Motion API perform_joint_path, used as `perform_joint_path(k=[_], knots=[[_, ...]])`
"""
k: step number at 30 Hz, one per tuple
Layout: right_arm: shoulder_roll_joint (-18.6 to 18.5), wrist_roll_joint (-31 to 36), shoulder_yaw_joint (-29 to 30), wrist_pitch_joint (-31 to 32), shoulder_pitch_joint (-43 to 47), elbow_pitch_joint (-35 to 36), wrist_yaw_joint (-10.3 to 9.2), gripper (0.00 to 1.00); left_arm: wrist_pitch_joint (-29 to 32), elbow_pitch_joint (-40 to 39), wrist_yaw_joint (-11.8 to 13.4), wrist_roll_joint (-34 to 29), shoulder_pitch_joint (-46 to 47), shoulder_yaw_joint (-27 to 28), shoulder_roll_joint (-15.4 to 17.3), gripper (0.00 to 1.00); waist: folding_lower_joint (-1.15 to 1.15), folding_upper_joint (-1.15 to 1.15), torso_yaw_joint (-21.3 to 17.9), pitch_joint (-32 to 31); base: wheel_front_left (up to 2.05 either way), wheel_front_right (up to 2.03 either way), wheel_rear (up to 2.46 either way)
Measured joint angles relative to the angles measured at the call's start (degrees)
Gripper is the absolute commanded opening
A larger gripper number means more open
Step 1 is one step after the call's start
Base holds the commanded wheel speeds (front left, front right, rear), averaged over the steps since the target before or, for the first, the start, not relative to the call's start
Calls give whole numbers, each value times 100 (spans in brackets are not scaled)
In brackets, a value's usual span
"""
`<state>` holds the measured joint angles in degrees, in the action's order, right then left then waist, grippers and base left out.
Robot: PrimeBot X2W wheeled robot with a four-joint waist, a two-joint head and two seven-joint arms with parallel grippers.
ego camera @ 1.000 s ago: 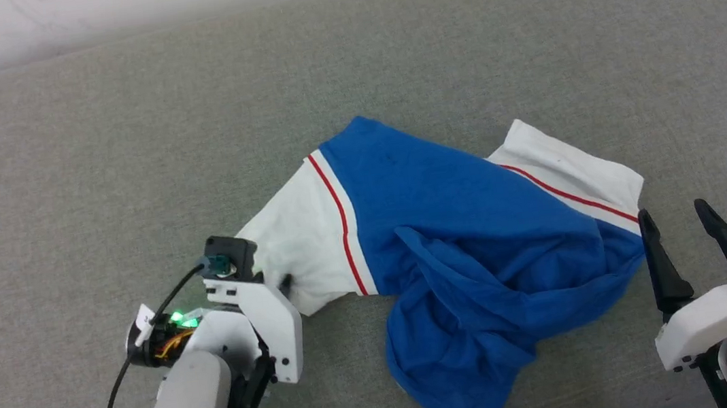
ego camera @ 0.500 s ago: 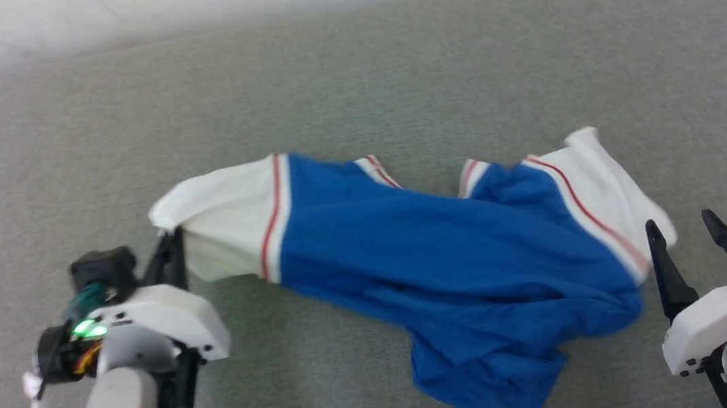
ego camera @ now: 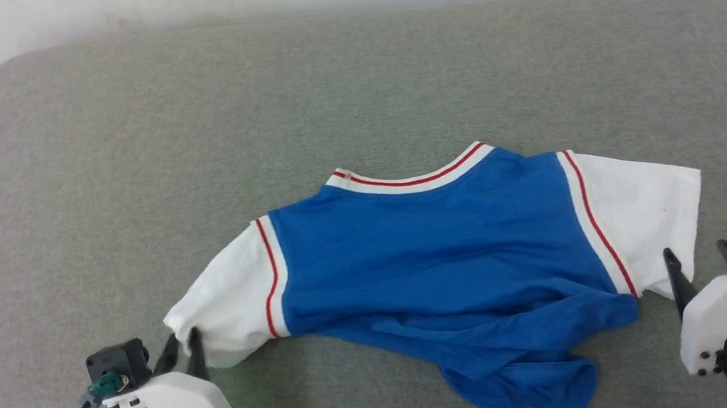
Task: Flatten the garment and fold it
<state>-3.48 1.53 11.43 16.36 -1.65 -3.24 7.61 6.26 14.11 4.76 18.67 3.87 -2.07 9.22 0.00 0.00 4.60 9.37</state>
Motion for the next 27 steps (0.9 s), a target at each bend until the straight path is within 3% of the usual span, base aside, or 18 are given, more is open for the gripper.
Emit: perform_joint_path(k=[8,13,21,22,23,27], knots=[[-316,-46,292,1280,-522,-572,-1,100,-1285,-121,-37,-125,114,-45,-83,100,0,0,302,-6,0,0,0],[-333,-109,316,1439,-717,-992,0,100,-1857,-158,-84,-227,198,-132,-102,100,0,0,451,-9,0,0,0],[-267,94,512,1334,-868,-1503,0,100,-2041,-168,-168,-307,248,-199,-174,100,0,0,526,114,0,0,0],[-267,94,493,1319,-889,-1541,-2,38,-2042,-162,-168,-307,248,-190,-176,100,0,0,523,131,0,0,0],[-270,96,456,1277,-896,-1577,-7,0,-2043,-144,-168,-307,248,-181,-176,100,0,0,514,143,0,0,0],[-279,171,291,1024,-895,-1669,1,0,-2047,-14,-168,-304,246,-171,-171,100,0,0,448,153,0,0,0]])
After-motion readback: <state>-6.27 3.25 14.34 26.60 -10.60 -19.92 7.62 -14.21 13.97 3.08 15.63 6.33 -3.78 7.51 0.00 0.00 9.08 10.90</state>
